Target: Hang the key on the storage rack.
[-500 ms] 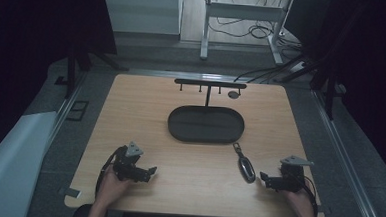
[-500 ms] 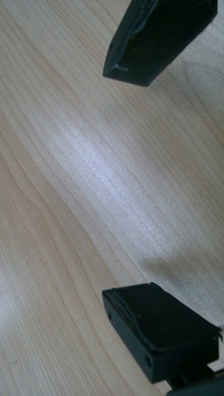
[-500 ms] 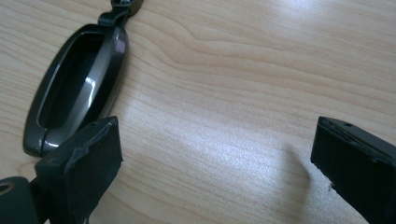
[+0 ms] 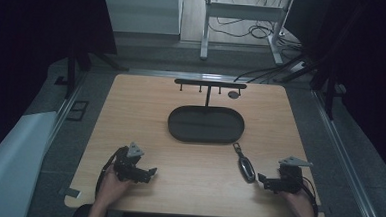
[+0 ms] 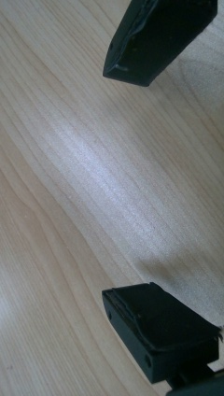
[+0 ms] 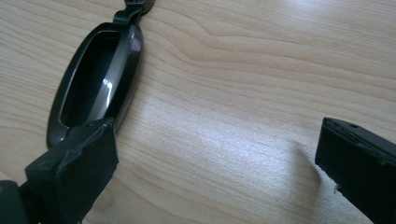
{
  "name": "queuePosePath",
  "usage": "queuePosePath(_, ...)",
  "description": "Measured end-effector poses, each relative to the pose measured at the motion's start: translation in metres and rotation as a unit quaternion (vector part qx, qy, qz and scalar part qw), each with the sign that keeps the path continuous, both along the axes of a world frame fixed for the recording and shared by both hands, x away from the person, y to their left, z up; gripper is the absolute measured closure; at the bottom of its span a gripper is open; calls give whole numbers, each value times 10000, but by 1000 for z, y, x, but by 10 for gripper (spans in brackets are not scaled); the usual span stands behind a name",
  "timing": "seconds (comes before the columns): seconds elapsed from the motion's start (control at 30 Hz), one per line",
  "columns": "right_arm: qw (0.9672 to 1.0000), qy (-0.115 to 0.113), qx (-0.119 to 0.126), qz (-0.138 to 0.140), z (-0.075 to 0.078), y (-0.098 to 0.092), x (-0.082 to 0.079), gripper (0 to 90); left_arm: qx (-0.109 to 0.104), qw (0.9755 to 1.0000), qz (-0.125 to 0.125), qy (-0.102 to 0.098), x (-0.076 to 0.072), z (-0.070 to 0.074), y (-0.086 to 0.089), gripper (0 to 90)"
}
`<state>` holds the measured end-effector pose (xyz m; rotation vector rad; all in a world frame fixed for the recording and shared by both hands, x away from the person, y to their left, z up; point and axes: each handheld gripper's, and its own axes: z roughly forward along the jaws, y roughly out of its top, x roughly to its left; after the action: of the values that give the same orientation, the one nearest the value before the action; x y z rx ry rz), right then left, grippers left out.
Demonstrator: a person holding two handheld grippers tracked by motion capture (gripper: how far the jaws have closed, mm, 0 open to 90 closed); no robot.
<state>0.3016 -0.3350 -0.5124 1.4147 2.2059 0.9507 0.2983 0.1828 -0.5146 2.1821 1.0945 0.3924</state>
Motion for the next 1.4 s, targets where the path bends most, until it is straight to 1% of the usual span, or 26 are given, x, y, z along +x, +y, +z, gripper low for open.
queuePosePath(0.03,10000,-36,-15,7,0,0,0,0,40,10000,-13,54,0,-1,0,0)
queuePosePath(0.13,10000,-43,2,11,2,-1,-1,0,71,9999,-43,92,1,-3,-1,0)
queuePosePath(0.2,10000,-27,-40,7,4,-1,-1,0,96,9999,-51,114,1,-3,-1,0)
queuePosePath(0.3,10000,69,-11,-5,7,1,-2,0,111,9999,-41,95,1,-3,0,0)
queuePosePath(0.33,9999,150,11,-8,9,2,-2,0,103,9999,-30,94,1,-3,0,0)
queuePosePath(0.4,9995,298,60,82,12,4,-1,0,120,9999,-14,93,0,-3,1,0)
queuePosePath(0.43,9991,379,124,113,13,4,-1,0,130,9999,-6,88,0,-3,1,0)
queuePosePath(0.47,9989,443,123,126,14,5,-1,0,133,9999,-2,86,0,-3,1,0)
queuePosePath(0.57,9989,399,88,214,17,7,0,0,120,9999,-1,63,0,-3,1,0)
queuePosePath(0.63,9988,405,20,287,17,8,1,0,119,9999,1,57,0,-3,2,0)
queuePosePath(0.73,9978,505,-138,405,14,10,2,0,121,9999,-2,24,0,-2,2,0)
queuePosePath(0.8,9973,515,-214,473,14,12,2,0,117,9999,8,17,0,-2,2,0)
queuePosePath(0.9,9967,583,-204,522,15,14,3,0,129,9999,20,17,0,-2,3,0)
queuePosePath(0.97,9958,618,-295,602,17,17,4,0,123,9999,25,10,0,-2,3,0)
queuePosePath(1.13,9944,795,-322,624,24,21,8,0,159,9999,-12,-7,0,-2,2,0)
queuePosePath(1.27,9921,972,-430,666,31,28,13,0,176,9998,-27,-7,0,-2,2,0)
queuePosePath(1.4,9882,1196,-661,687,37,37,21,0,208,9998,-22,-1,0,-2,1,0)
